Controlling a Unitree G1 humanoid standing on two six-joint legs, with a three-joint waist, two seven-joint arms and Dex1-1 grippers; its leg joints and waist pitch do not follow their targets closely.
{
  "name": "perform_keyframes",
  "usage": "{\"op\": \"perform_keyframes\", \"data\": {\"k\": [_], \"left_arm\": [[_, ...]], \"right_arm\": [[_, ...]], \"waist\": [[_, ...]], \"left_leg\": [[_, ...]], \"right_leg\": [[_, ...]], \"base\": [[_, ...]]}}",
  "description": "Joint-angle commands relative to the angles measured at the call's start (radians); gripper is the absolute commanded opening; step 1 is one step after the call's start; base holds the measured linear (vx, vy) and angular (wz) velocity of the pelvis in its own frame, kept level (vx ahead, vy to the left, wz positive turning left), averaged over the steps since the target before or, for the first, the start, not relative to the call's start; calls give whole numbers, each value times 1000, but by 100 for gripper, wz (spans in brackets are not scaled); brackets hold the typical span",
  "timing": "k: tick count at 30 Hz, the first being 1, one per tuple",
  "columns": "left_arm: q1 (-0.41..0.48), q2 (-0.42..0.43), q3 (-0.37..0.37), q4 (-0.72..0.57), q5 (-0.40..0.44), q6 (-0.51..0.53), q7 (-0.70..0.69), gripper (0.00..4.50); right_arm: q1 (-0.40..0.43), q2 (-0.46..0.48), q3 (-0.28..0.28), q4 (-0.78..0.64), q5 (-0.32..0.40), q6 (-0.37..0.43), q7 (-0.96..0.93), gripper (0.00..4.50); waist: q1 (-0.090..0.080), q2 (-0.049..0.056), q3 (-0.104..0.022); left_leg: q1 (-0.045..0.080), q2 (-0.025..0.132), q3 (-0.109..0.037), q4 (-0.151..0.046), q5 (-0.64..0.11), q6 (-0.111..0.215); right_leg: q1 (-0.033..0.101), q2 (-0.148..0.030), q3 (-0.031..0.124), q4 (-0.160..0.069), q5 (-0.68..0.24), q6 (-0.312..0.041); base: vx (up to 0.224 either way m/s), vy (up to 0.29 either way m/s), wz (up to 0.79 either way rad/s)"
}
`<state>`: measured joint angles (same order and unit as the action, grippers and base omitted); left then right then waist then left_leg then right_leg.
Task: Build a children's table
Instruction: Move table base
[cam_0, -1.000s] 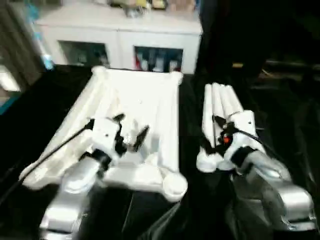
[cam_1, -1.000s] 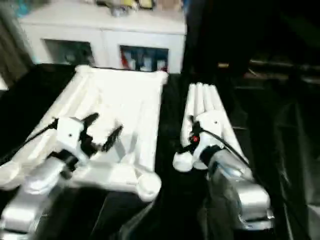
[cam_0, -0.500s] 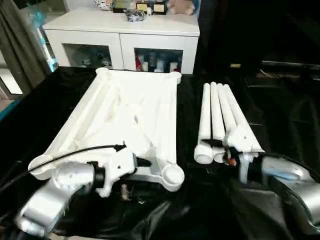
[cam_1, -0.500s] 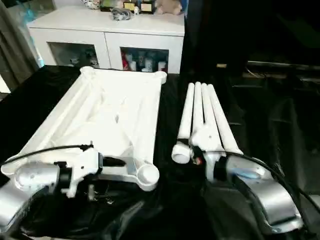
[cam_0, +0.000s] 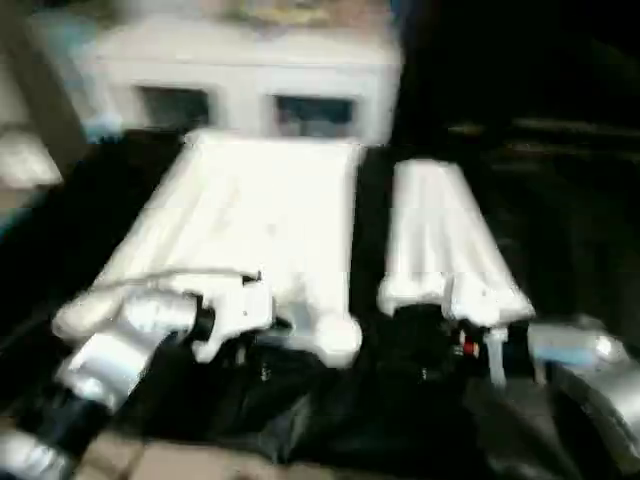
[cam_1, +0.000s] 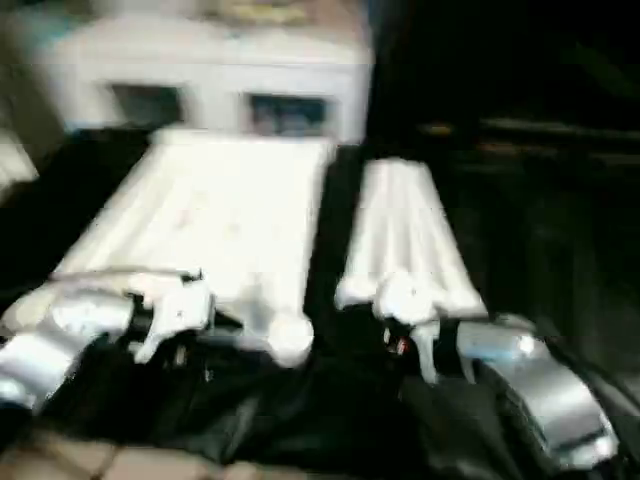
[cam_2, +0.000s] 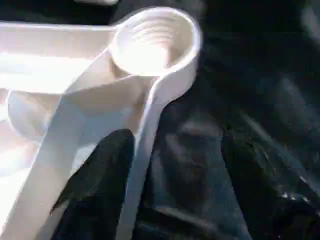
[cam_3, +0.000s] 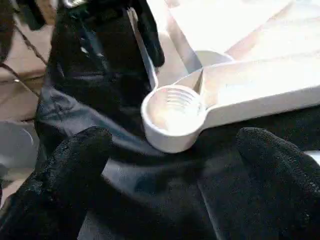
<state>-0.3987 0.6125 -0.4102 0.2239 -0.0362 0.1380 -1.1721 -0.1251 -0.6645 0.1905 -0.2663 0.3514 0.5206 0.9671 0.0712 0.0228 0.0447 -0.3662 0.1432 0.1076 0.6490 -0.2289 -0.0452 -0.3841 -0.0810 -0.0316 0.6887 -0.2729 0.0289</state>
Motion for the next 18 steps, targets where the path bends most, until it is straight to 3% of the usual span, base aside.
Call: {"op": "perform_keyframes", "data": {"k": [1,2,3,4,7,8,13,18], "left_arm": [[-49,-14,-5,80,29,-26,21,282],[-68,-23,-7,118,45,-47,32,263],[-72,-25,-8,127,49,-52,34,263],[-81,-29,-10,145,55,-58,33,243],[-112,-43,-12,203,75,-87,44,230],[-119,-46,-13,217,82,-99,46,206],[-156,-58,-26,288,94,-140,17,172],[-168,-57,-19,293,78,-130,-31,142]], "right_arm": [[-11,-1,11,-4,-8,-1,4,450],[-13,-1,13,-2,-12,-2,5,450],[-14,-1,14,-2,-13,-3,5,450],[-14,0,14,-2,-13,-2,6,450],[-15,-3,13,-3,-11,-2,9,450],[-15,-4,13,-3,-10,-2,9,450],[-15,-9,13,-4,-11,-4,11,450],[-11,-12,9,-7,-11,-4,13,450]], "waist": [[6,-21,-39],[-3,-16,-45],[-2,-13,-49],[-8,-1,-48],[-11,-5,-50],[-11,-6,-51],[-10,-11,-51],[-8,-6,-51]], "left_leg": [[6,57,-4,-96,-118,-20],[18,67,8,-112,-198,-20],[15,67,12,-115,-218,-13],[6,72,18,-123,-269,-12],[4,73,21,-128,-282,-14],[3,71,25,-127,-257,-7],[0,70,33,-124,-185,14],[2,73,35,-125,-167,15]], "right_leg": [[4,-52,59,-157,-524,-101],[8,-29,48,-131,-252,-164],[14,-29,46,-126,-187,-190],[22,-43,45,-130,-157,-233],[28,-49,45,-135,-157,-232],[30,-49,46,-138,-132,-229],[36,-54,48,-140,-81,-234],[37,-55,47,-140,-75,-242]], "base": [[0,0,0],[0,0,0],[0,0,0],[0,0,0],[0,0,0],[0,0,0],[0,0,0],[0,0,0]]}}
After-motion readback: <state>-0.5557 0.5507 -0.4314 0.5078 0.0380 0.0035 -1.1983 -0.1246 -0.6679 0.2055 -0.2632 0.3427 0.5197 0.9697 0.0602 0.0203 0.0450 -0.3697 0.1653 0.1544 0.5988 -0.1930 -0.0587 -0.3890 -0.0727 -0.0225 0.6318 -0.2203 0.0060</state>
